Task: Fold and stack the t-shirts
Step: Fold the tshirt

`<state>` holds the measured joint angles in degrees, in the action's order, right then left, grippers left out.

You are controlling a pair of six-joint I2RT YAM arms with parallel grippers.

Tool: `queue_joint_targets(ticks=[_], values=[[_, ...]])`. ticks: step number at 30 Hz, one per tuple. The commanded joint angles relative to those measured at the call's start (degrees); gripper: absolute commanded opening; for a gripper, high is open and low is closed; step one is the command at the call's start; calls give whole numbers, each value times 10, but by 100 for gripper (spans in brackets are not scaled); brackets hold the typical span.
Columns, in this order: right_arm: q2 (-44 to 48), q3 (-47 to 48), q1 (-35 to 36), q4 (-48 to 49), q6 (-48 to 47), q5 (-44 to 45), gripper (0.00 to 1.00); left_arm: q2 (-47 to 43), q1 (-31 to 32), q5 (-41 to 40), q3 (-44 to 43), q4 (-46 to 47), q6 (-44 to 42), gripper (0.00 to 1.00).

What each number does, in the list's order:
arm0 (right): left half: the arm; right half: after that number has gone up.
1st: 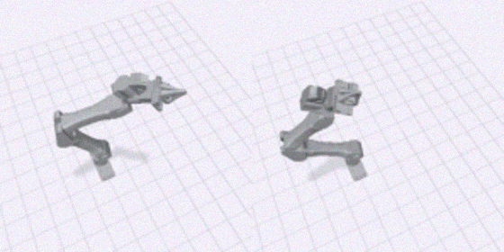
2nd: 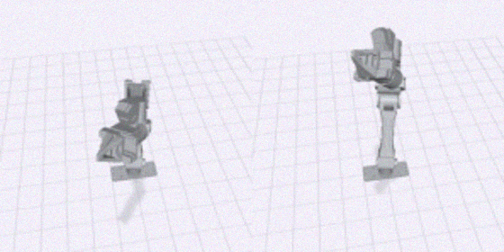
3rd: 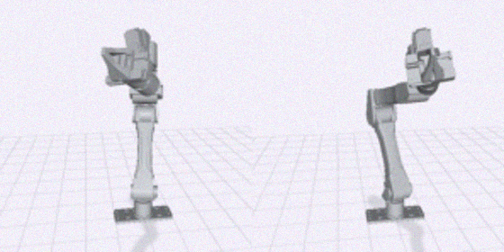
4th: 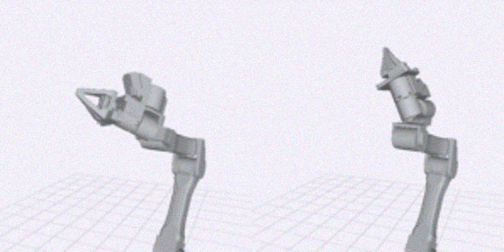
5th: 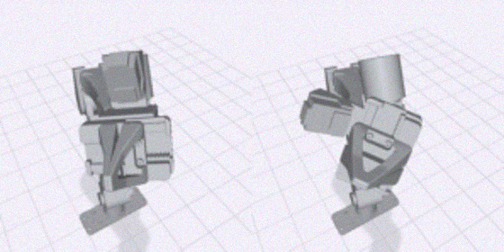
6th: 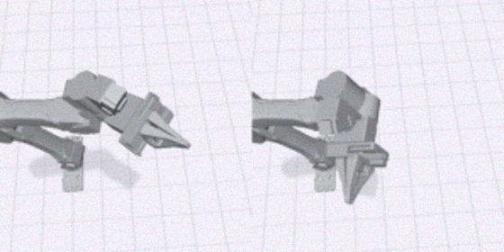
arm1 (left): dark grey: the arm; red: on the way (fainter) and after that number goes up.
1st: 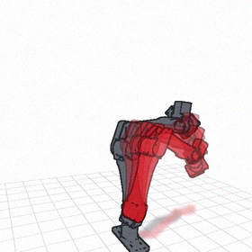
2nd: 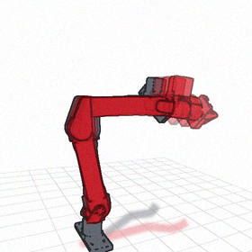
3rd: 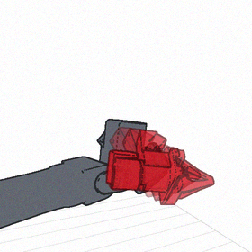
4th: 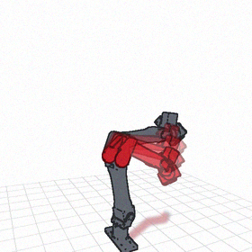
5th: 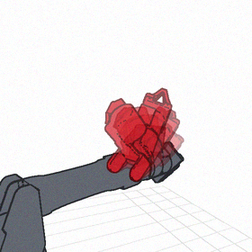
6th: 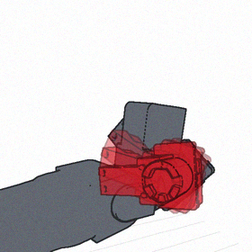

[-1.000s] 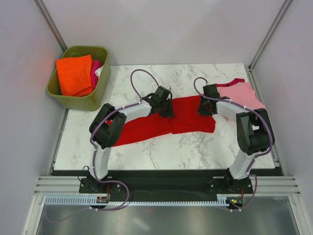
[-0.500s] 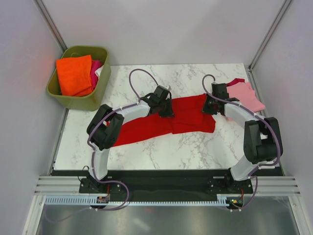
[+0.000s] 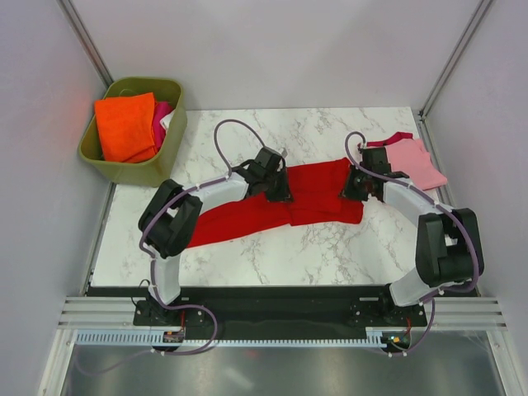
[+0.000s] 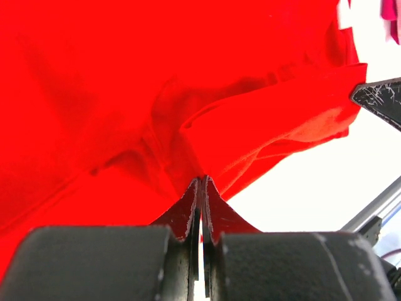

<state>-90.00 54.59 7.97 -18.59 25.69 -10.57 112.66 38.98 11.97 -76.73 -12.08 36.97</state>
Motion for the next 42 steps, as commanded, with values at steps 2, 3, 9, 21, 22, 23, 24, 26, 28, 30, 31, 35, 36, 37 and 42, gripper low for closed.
queue_joint_targets(ticks=[2, 3, 9, 21, 22, 23, 24, 26, 28, 30, 31, 35, 36, 37, 42], values=[[33, -7, -7, -7, -2, -16, 0, -44, 2, 16, 14, 13, -9, 2], [39, -7, -8, -13, -2, -17, 0, -46, 2, 18, 15, 14, -12, 2], [49, -13, -16, -37, -13, -17, 0, -48, 2, 30, 22, 14, -16, 2], [38, -26, -17, -56, -22, -31, 1, -51, 3, 46, 47, 14, -23, 2], [39, -29, -17, -56, -22, -31, 1, -51, 3, 46, 48, 13, -23, 2], [41, -33, -16, -56, -22, -31, 1, -50, 4, 46, 51, 13, -24, 2], [42, -35, -17, -56, -21, -31, 1, -47, 5, 45, 50, 13, -25, 2], [42, -42, -16, -55, -22, -33, 2, -44, 7, 46, 50, 13, -26, 2], [39, -50, -16, -55, -23, -35, 2, -37, 10, 46, 49, 12, -25, 2], [35, -57, -17, -49, -23, -32, 2, -32, 13, 44, 48, 9, -25, 2], [33, -62, -16, -46, -22, -31, 2, -32, 14, 41, 49, 8, -25, 2], [34, -74, -16, -36, -17, -16, 5, -34, 22, 20, 53, -1, -25, 2], [33, -74, -16, -35, -16, -7, 5, -34, 24, 7, 53, -6, -27, 2], [33, -73, -16, -35, -15, -2, 6, -36, 25, -2, 53, -17, -28, 2], [25, -74, -14, -20, -11, 1, 4, -43, 27, -27, 63, -22, -31, 2]])
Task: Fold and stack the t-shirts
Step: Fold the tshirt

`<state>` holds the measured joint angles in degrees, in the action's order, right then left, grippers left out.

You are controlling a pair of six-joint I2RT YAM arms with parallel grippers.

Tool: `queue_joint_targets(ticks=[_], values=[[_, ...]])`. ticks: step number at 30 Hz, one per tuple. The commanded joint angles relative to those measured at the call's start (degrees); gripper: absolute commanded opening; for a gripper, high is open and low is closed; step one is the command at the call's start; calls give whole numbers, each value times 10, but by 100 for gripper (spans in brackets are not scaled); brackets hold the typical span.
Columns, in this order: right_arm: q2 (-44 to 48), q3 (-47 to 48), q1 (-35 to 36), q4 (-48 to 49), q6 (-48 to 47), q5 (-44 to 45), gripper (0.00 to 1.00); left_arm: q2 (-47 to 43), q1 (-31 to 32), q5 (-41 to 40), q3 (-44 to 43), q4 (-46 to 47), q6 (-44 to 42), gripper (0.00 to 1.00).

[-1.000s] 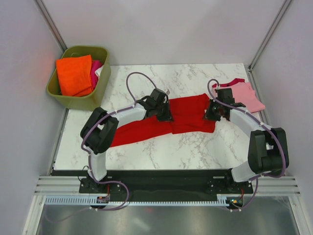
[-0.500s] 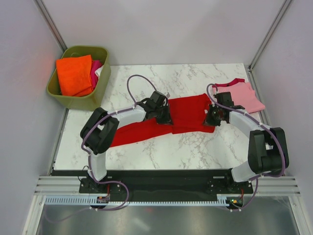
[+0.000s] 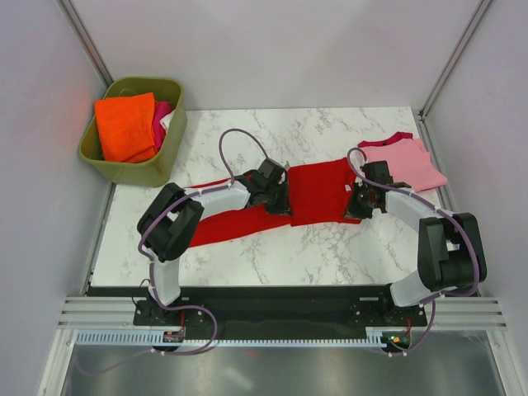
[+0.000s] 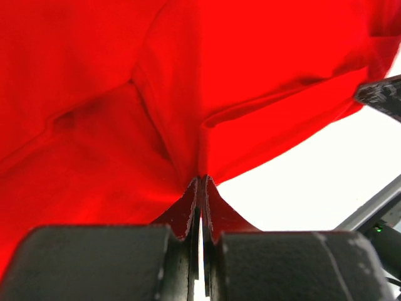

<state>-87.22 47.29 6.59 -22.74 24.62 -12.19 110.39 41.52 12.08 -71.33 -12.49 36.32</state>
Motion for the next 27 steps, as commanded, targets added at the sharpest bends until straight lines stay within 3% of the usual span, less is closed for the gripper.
queue_joint_targets(ticks=[1, 10, 21, 24, 25, 27], values=[[1, 0, 2, 25, 4, 20, 4, -20, 1, -28, 10, -18, -25, 2], [28, 56, 11, 4, 0, 32, 4, -41, 6, -37, 42, 22, -11, 2], [-45, 95, 19, 8, -10, 38, 5, -37, 9, -38, 58, 59, 3, 2], [-52, 85, 21, 14, -7, 43, 10, -36, 11, -39, 56, 59, 4, 2], [-48, 80, 21, 21, -6, 42, 28, -37, 11, -41, 56, 59, 4, 2], [-38, 60, 22, 35, -4, 32, 41, -39, 11, -45, 54, 59, 4, 2]])
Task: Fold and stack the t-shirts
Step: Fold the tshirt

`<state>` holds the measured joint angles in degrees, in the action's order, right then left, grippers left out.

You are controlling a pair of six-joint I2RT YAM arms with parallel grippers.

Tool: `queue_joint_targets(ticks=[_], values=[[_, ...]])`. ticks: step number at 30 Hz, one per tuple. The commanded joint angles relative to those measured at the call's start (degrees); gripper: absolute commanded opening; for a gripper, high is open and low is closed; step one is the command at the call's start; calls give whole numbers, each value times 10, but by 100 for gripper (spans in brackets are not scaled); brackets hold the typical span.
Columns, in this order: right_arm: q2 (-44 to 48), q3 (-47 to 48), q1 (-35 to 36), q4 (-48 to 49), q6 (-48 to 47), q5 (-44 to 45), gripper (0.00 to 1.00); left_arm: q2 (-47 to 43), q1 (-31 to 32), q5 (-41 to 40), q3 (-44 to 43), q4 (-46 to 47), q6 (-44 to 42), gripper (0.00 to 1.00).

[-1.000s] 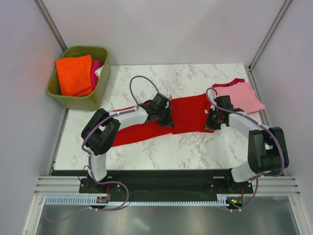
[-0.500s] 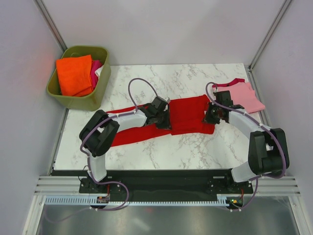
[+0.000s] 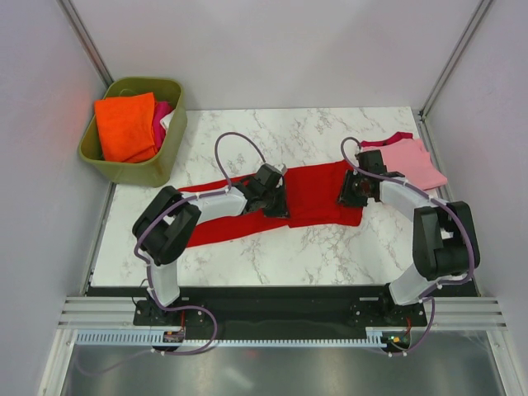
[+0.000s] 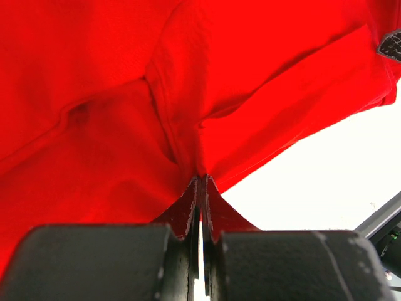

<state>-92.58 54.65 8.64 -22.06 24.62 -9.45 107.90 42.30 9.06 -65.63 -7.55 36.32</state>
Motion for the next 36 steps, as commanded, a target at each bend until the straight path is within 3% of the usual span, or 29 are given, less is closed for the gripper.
queue_joint_targets(ticks=[1, 23, 26, 27, 30, 36], values=[[28, -20, 1, 41, -1, -7, 44, -13, 2, -16, -4, 10, 3, 2], [93, -104, 1, 85, 8, -79, 38, 3, 1, -19, -49, -33, -3, 2], [93, -105, 1, 86, 12, -88, 28, 6, 1, -16, -48, -34, -3, 2], [86, -103, 0, 84, 13, -88, 17, 7, 1, -15, -46, -35, -3, 2], [71, -100, -8, 82, 14, -84, 0, 9, 1, -11, -42, -34, 0, 2], [44, -100, -20, 67, 6, -26, 0, 12, 6, -7, -24, -22, 9, 2]])
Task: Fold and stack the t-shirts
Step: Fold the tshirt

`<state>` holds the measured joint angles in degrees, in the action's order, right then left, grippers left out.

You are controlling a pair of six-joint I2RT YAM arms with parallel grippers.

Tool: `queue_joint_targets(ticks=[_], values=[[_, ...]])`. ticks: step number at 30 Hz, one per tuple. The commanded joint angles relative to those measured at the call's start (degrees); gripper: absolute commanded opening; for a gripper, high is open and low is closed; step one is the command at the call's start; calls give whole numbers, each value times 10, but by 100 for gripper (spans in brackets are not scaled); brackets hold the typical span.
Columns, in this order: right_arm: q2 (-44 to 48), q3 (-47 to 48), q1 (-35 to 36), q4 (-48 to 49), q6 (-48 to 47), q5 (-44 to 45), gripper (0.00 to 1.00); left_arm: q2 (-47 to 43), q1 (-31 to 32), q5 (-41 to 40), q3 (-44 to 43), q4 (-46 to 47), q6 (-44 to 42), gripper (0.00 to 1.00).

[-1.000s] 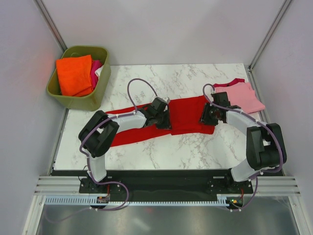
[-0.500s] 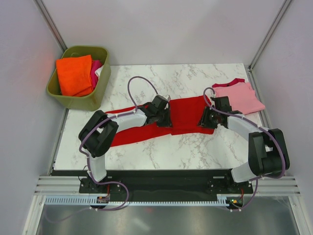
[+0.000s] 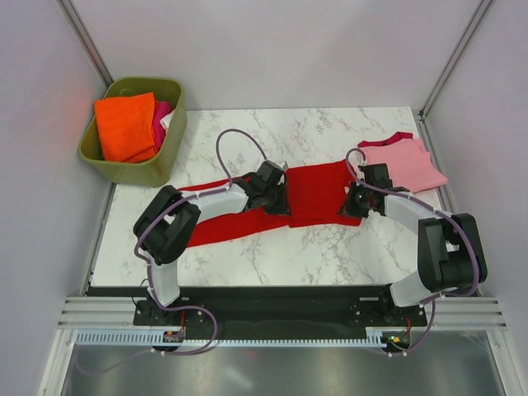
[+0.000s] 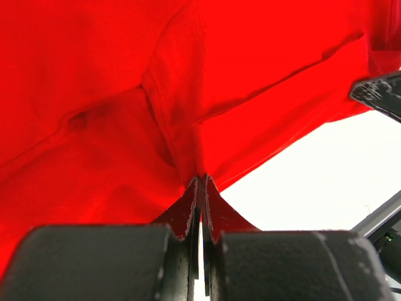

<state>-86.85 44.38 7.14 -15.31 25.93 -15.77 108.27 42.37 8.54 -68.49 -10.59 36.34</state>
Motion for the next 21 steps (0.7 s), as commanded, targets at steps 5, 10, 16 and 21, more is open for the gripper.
queue_joint_targets(ticks=[5, 10, 16, 21], values=[[-41, 9, -5, -1, -11, 42, 0, 23, 11, -5, 5, 11, 14, 2], [-24, 21, -4, -18, -12, 91, 5, 25, 17, -3, 5, 10, 15, 4], [-28, 55, -4, -40, -15, 113, 14, 27, 23, -9, -10, 7, 13, 14], [19, 66, -4, -46, -13, 118, 36, -27, 11, -40, -20, -24, 7, 39]])
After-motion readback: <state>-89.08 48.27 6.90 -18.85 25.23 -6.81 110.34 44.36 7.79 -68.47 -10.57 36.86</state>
